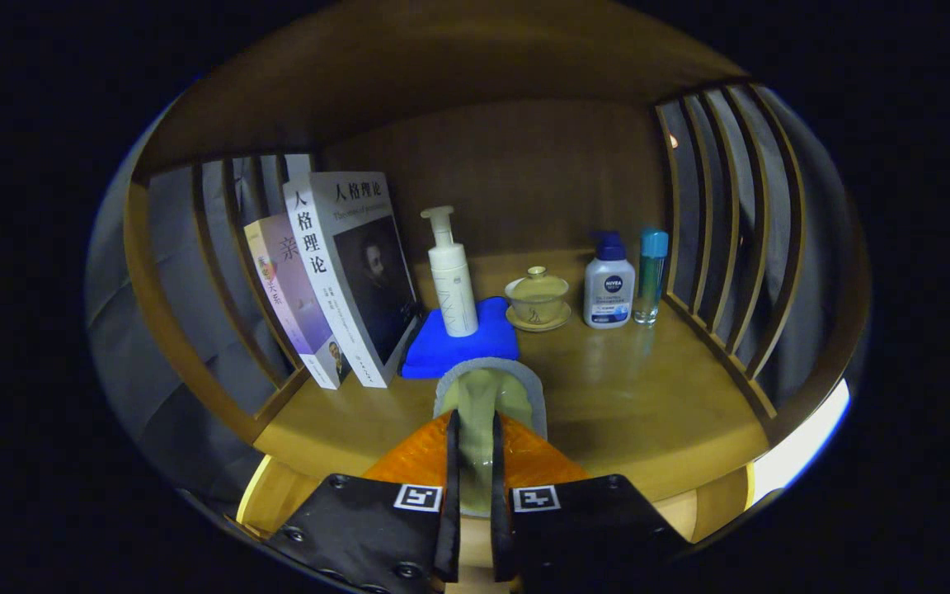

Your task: Pull open the drawer, take out the items inside it, and place them on the countertop above the cabinet.

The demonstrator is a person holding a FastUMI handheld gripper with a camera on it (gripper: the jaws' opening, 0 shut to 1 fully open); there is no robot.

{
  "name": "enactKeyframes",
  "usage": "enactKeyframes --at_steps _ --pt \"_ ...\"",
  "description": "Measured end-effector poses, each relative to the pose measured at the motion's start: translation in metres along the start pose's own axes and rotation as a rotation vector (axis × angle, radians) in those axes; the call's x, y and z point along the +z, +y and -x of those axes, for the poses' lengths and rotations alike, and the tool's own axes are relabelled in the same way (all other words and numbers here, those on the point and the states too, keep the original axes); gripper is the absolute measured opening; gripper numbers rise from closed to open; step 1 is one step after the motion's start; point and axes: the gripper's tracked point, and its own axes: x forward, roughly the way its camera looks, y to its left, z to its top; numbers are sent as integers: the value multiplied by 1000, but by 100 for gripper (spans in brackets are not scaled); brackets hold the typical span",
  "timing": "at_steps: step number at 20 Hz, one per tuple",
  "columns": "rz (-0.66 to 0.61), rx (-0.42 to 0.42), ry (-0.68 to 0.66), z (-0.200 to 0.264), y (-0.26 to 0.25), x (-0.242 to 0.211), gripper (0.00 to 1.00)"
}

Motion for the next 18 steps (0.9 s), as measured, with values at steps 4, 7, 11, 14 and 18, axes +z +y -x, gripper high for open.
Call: enactKeyframes --at_steps 4,7,11,14,18 --pt "-9 -20 -14 -10 -2 2 21" --pt "-4 -42 -93 -5 -4 12 67" --pt "24 -32 -218 33 1 24 98" --pt "119 -8 -258 65 12 12 98" --pt "181 13 -331 105 22 -4 98"
